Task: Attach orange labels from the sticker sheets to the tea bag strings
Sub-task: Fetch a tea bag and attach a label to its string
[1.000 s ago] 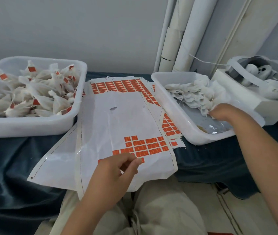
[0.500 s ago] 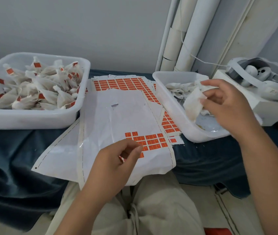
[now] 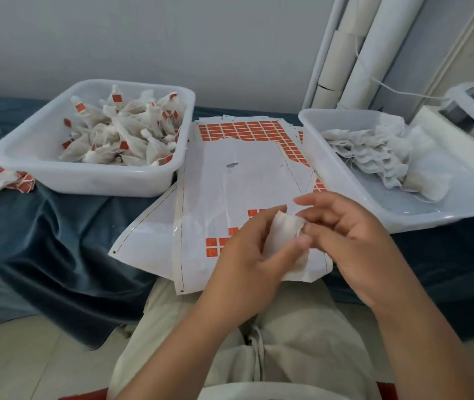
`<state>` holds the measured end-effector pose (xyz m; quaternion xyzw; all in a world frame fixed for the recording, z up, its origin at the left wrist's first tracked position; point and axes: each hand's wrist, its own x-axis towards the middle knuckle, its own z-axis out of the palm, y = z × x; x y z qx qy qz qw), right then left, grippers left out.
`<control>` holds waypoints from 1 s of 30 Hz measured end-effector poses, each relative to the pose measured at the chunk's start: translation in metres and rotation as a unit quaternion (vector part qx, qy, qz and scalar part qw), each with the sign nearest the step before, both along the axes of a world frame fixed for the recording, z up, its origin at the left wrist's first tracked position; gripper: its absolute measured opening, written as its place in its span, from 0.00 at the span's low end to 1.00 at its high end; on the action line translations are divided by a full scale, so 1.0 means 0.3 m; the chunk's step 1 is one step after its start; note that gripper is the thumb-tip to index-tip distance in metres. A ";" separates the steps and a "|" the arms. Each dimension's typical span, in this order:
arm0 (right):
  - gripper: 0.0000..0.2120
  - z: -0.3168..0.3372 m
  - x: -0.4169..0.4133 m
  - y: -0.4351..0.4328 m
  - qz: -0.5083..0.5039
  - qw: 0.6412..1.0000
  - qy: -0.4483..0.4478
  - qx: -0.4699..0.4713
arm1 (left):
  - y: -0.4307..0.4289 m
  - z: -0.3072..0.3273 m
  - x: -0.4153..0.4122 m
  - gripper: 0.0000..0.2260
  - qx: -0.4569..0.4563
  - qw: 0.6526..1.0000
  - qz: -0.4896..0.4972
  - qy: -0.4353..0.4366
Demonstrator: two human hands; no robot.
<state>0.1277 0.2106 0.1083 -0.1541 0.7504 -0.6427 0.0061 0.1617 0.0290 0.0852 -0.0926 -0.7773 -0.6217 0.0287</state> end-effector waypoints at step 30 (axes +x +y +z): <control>0.09 -0.091 0.012 -0.102 -0.093 0.956 -0.126 -0.249 | 0.024 -0.036 -0.023 0.15 0.062 0.996 0.059 -0.009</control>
